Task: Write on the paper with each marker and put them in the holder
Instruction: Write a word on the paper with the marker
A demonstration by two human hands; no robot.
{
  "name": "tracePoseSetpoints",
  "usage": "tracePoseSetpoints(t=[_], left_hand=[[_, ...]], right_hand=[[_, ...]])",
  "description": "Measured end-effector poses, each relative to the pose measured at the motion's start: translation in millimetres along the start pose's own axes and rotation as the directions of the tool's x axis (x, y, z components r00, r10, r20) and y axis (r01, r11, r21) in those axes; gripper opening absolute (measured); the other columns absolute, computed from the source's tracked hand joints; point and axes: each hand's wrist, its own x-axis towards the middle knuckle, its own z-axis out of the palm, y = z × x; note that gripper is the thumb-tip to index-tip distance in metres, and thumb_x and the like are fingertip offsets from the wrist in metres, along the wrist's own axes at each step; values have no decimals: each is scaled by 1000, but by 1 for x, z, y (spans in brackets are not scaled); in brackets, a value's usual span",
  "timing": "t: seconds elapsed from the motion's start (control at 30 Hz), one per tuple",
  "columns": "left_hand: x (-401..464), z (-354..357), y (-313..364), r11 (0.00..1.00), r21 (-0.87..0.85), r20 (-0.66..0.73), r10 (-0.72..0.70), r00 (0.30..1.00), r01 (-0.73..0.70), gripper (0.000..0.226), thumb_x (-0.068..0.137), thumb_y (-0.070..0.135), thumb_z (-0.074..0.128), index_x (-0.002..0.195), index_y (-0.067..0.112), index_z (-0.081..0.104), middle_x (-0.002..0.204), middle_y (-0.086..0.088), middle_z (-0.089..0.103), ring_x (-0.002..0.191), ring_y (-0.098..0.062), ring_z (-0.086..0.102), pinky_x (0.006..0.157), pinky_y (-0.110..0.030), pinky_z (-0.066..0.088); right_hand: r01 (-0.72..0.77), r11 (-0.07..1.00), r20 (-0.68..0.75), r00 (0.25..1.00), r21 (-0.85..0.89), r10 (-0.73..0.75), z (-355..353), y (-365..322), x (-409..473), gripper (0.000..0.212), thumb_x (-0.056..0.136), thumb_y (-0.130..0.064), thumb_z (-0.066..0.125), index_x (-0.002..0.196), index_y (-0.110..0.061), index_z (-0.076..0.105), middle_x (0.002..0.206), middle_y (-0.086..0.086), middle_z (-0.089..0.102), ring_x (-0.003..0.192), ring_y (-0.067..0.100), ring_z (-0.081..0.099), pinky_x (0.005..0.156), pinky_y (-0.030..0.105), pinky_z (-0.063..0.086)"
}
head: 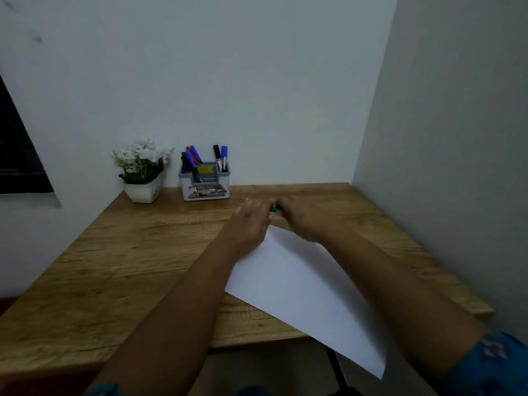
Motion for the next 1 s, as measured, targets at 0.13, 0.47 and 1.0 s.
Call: tracePoseSetpoints(t=[0.13, 0.47, 1.0], left_hand=[[-2, -12, -3, 996, -86, 77, -11, 997, 18, 22, 103, 30, 40, 101, 16, 56, 90, 5, 55, 83, -16, 52, 69, -30, 39], [-6, -35, -41, 891, -75, 48, -446, 894, 448, 34, 86, 46, 67, 87, 15, 54, 76, 4, 57, 64, -10, 48, 57, -31, 39], [9, -1, -55, 795, -422, 296, -334, 895, 436, 35, 79, 3, 77, 69, 17, 46, 95, 3, 75, 97, -10, 70, 93, -41, 53]], right_hand=[[88, 993, 59, 995, -77, -84, 0, -19, 6, 18, 101, -26, 43, 104, -22, 60, 99, -4, 67, 85, 17, 60, 74, 35, 50], [-149, 736, 83, 989, 660, 126, -16, 13, 27, 48, 102, -3, 37, 138, -35, 40, 96, 4, 63, 63, 0, 58, 59, 20, 44], [-301, 369, 237, 948, 879, 211, 51, 21, 35, 12, 84, -11, 73, 79, -4, 66, 62, -4, 65, 55, 4, 56, 54, 15, 44]])
